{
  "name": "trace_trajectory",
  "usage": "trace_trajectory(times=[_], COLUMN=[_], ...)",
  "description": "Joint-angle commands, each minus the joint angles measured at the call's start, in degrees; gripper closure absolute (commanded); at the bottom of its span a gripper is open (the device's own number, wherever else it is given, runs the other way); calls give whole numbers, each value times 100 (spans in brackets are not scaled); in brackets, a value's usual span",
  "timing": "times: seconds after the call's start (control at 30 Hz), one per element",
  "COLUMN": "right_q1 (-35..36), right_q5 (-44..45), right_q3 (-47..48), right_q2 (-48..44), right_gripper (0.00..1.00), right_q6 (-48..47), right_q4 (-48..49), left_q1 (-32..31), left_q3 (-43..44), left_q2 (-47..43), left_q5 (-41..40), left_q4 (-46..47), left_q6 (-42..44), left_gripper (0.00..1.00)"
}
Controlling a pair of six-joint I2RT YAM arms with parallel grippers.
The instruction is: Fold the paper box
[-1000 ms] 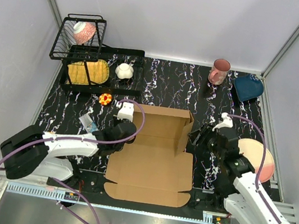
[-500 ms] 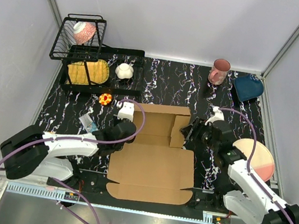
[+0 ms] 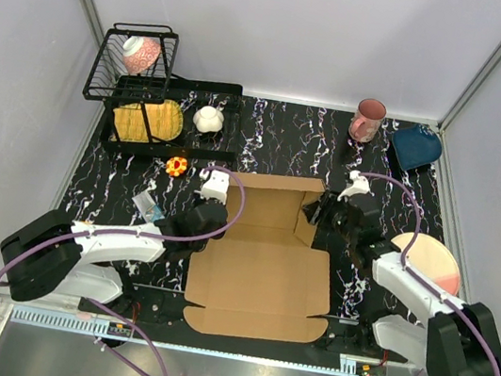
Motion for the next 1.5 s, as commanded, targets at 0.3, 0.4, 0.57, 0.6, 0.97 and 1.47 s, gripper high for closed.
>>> trace_trajectory(times=[0.3,0.4,0.57,0.6,0.97,1.47], right_q1=[440,1028,1584,1628,1778,1769], right_q5=[1692,2710,4050,4321,5054,5035], right_q3=[336,573,837,854,1171,1355], right_q2=[316,430,782,817,1300,1907], right_gripper=[74,83,100,100,73,100], right_q6=[-454,-814,-1017,-1008,-1017,-692], right_q4=[542,243,-170,-214,-663,-934], left_q1=[-133,-133,-150,-150,-150,-150], left_q3=[255,308,413,422,501,519], left_q2=[-27,69,184,219,237,553], left_q5=[650,597,422,404,184,-9], left_q4=[470,470,496,505,408,505], left_q6=[218,166,121,121,33,7], left_gripper=[100,100,100,100,100,100])
